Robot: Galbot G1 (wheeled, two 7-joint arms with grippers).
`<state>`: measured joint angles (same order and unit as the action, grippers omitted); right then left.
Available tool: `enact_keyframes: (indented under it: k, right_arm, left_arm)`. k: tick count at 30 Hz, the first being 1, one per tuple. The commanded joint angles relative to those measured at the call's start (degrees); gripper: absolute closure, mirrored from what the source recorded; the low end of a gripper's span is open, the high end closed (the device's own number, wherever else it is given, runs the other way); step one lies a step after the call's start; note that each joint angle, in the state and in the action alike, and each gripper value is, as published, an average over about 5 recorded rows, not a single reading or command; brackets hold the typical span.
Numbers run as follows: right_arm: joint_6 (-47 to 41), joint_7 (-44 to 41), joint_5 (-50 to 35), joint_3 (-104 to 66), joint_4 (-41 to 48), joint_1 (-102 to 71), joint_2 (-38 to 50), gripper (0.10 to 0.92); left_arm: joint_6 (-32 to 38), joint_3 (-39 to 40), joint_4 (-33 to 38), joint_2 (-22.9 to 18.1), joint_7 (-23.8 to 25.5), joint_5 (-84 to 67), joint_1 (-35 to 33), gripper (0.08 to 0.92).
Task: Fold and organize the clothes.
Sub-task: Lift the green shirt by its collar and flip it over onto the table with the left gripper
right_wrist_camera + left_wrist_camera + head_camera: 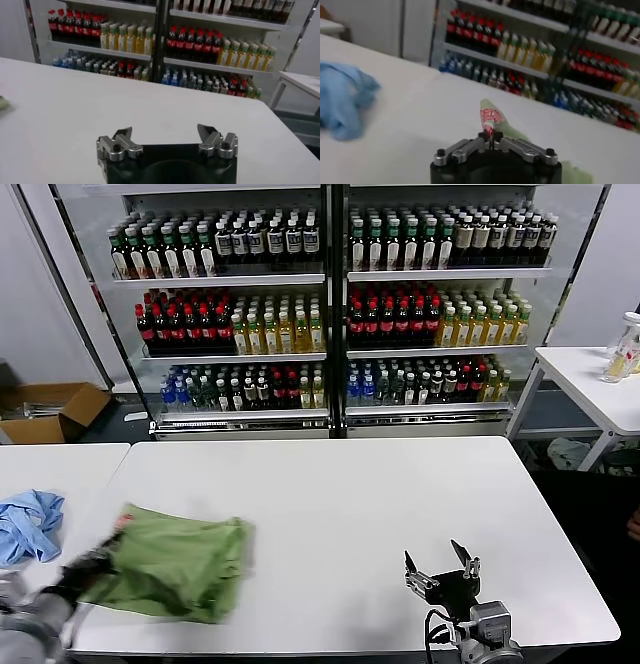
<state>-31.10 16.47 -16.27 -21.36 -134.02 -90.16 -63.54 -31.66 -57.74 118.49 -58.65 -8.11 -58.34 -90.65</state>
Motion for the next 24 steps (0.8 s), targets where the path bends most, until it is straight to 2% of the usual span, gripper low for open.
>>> enact_keyframes:
  k: [1, 2, 4, 7, 9, 11, 14, 19, 24]
  right_arm:
    - [0.0, 0.0, 0.0, 0.6, -0.2, 0.7, 0.1, 0.203]
    - [0.0, 0.1, 0.1, 0.7, -0.4, 0.6, 0.1, 0.203]
    - [0.1, 0.1, 0.2, 0.6, -0.6, 0.0, 0.2, 0.203]
    - [0.1, 0.1, 0.4, -0.2, -0.7, -0.6, 0.3, 0.203]
    - [-0.3, 0.3, 0.3, -0.9, -0.8, -0.5, 0.6, 0.203]
    - [-0.6, 0.4, 0.2, -1.4, -1.0, -0.2, 1.0, 0.203]
    - [-0.9, 0.5, 0.1, -1.9, -1.1, 0.3, 1.3, 0.203]
    - [-1.2, 0.5, 0.0, -2.5, -1.3, 0.5, 1.4, 0.203]
    - [-1.3, 0.4, 0.0, -2.9, -1.7, 0.0, 1.6, 0.203]
  left_arm:
    - [-1.7, -17.9, 1.8, 10.8, -5.7, -21.6, -2.6, 0.905]
    - [-1.7, -13.2, 3.3, 9.9, -7.1, -21.0, -1.3, 0.905]
    - [-1.6, 1.0, 6.4, 5.6, -10.3, -16.8, 2.7, 0.905]
    - [-1.5, 24.6, 10.5, -5.3, -13.1, -6.9, 7.8, 0.905]
    - [-1.5, 35.6, 13.2, -12.1, -13.6, -1.7, 8.8, 0.905]
    - [-1.5, 43.5, 15.3, -16.7, -13.5, 2.6, 9.1, 0.905]
    - [-1.4, 49.5, 14.5, -21.0, -12.3, 7.3, 9.7, 0.905]
    - [-0.3, 51.4, 6.2, -25.9, -13.1, 12.3, 14.8, 0.905]
    - [3.1, 50.1, 1.5, -26.8, -15.5, 14.1, 19.8, 0.905]
